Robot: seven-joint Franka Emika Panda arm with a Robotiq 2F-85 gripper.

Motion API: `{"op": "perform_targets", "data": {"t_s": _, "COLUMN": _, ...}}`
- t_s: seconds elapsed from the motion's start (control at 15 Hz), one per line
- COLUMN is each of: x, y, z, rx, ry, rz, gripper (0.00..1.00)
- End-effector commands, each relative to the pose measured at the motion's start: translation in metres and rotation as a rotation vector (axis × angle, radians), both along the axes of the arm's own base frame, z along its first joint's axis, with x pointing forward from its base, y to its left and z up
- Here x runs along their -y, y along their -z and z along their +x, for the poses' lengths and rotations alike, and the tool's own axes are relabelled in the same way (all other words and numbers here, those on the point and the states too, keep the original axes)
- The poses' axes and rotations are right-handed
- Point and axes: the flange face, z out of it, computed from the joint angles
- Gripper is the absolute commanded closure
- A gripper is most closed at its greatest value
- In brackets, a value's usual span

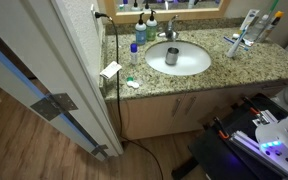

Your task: Close the tap

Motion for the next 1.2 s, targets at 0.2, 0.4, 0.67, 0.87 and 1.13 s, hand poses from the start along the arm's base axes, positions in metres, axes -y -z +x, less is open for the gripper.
{"op": "perform_targets", "data": {"t_s": 0.2, "x": 0.011, "y": 0.033, "z": 0.064, "rx": -0.087, "ry": -0.034, "rz": -0.054, "gripper": 0.00}}
{"op": "perform_targets", "data": {"t_s": 0.4, "x": 0.006, "y": 0.037, "z": 0.056, "rx": -0.088, "ry": -0.017, "rz": -0.061, "gripper": 0.00}}
{"op": "perform_targets", "data": {"t_s": 0.67, "x": 0.008, "y": 0.051, "z": 0.061, "rx": -0.127, "ry": -0.030, "rz": -0.085, "gripper": 0.00}}
{"op": "perform_targets", "data": {"t_s": 0.87, "x": 0.016, "y": 0.081, "z": 0.072, "rx": -0.186, "ry": -0.111, "rz": -0.107, "gripper": 0.00}}
{"op": "perform_targets", "data": {"t_s": 1.13, "x": 0.022, "y": 0.094, "z": 0.088, "rx": -0.162, "ry": -0.171, "rz": -0.098, "gripper": 0.00}}
